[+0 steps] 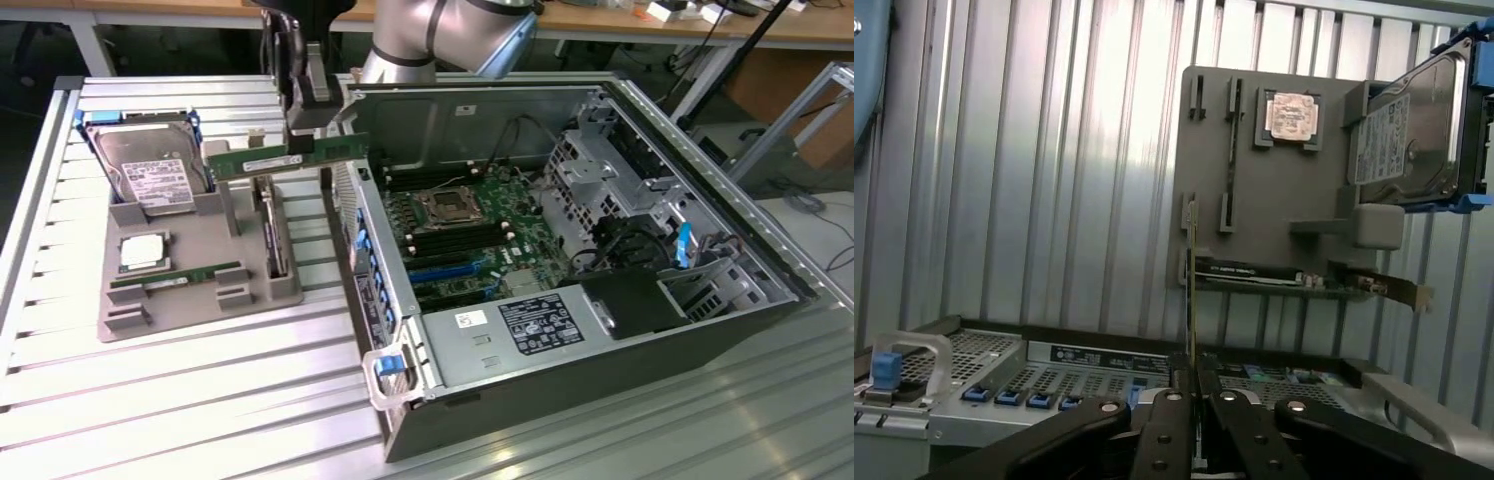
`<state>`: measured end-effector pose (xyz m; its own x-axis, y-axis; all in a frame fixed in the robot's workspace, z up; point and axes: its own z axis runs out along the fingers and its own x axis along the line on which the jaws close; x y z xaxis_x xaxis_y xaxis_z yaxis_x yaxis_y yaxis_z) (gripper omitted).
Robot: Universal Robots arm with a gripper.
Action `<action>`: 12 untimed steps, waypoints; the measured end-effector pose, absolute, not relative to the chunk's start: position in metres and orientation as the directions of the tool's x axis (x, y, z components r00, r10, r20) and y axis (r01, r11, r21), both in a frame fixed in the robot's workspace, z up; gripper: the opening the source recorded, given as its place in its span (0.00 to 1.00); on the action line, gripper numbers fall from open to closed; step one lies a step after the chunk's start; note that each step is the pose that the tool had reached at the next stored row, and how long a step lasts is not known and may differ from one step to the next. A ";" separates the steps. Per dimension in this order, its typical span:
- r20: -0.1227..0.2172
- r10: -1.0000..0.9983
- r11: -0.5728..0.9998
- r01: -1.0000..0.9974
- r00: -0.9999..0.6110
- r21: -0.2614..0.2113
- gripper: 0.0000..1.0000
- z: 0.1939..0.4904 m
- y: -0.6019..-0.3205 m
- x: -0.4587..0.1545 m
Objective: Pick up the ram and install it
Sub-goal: 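Pick up the ram and move it above insertion slot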
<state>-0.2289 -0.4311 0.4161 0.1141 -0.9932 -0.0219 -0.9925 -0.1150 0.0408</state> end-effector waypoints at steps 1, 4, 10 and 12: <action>-0.022 -0.993 -0.115 -0.993 0.114 0.041 0.13 0.416 -0.431 -0.227; -0.022 -0.993 -0.115 -0.993 0.114 0.041 0.13 0.416 -0.431 -0.225; -0.022 -0.993 -0.115 -0.993 0.114 0.041 0.13 0.416 -0.431 -0.215; -0.022 -0.993 -0.115 -0.993 0.114 0.041 0.13 0.416 -0.431 -0.211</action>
